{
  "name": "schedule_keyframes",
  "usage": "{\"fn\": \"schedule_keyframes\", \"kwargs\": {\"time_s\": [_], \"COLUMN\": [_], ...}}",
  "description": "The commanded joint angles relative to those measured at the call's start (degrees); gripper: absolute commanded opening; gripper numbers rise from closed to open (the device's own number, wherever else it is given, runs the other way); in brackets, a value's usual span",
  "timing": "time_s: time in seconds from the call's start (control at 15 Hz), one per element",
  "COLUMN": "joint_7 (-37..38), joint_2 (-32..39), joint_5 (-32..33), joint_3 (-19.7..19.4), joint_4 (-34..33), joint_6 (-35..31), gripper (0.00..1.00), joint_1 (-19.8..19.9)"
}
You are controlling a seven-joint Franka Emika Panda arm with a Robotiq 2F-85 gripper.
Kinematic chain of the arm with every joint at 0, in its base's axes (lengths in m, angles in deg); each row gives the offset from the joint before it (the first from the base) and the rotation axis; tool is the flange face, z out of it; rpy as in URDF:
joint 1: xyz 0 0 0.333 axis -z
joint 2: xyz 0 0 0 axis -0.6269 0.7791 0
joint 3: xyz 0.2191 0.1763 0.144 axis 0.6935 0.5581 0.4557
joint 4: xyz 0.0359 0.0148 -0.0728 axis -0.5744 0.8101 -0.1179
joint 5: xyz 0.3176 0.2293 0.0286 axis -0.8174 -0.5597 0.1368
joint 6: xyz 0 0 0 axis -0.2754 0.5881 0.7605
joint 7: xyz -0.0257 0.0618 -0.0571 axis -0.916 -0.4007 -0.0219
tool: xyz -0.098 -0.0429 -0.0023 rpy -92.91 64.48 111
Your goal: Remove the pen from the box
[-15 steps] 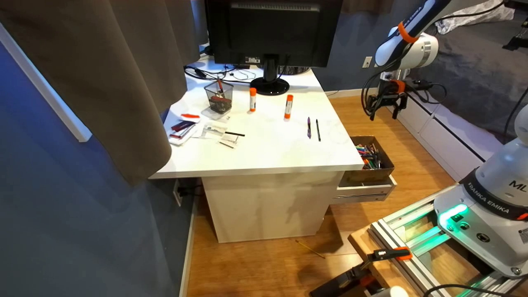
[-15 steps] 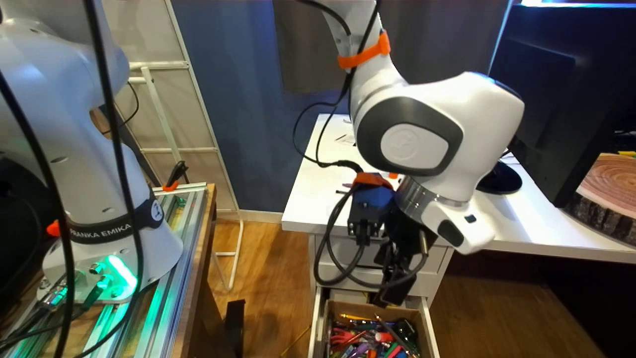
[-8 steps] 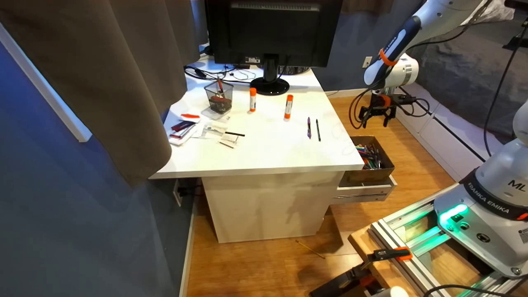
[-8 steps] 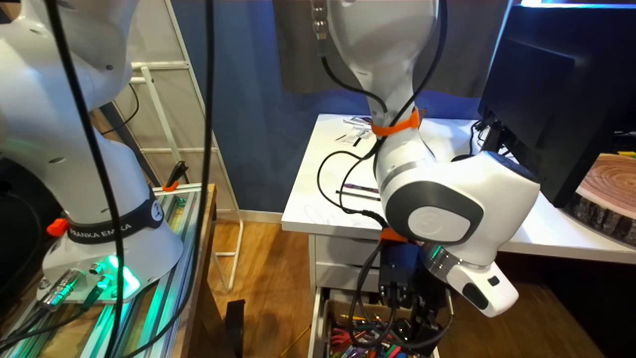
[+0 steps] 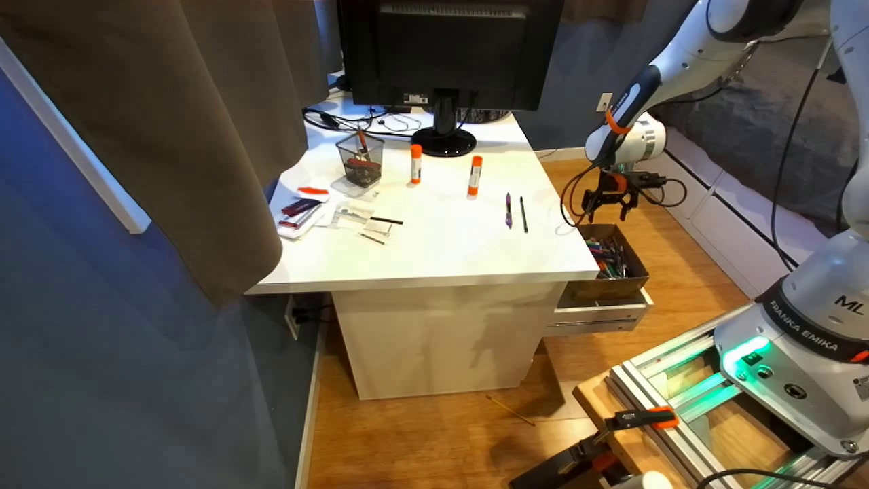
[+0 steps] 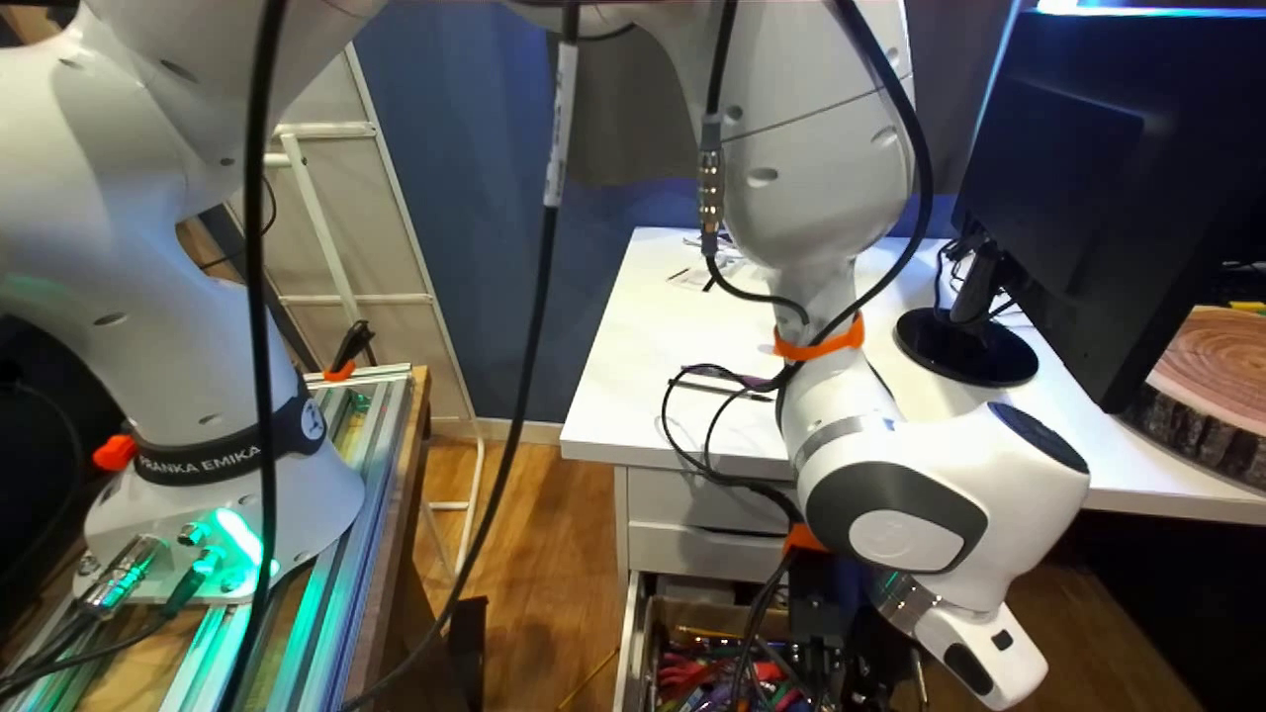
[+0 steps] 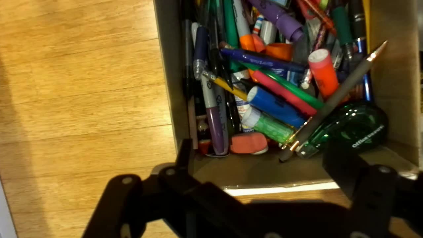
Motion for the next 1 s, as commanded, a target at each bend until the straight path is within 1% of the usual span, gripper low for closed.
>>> {"fn": "schedule_keyframes", "kwargs": {"time_s": [0.0,0.33,0.4,0.47,0.73,0.93], "joint_7": [-0.42,-0.41,1.24,0.32,0.31,0.33], "joint_2": [1.00,1.01,2.15,2.88,5.82,8.43], "joint_5": [-0.64,-0.63,0.12,0.04,-0.22,-0.54], "joint_3": [-0.41,-0.42,-1.88,-1.35,-1.35,-1.23], "joint_4": [-0.93,-0.94,-1.59,-2.22,-4.59,-7.15], "joint_6": [0.19,0.17,-1.03,-0.93,-1.01,-2.26], "gripper": [1.00,1.00,1.00,1.00,1.00,1.00], "joint_1": [-0.34,-0.40,-1.78,-1.25,-1.16,-0.76]}}
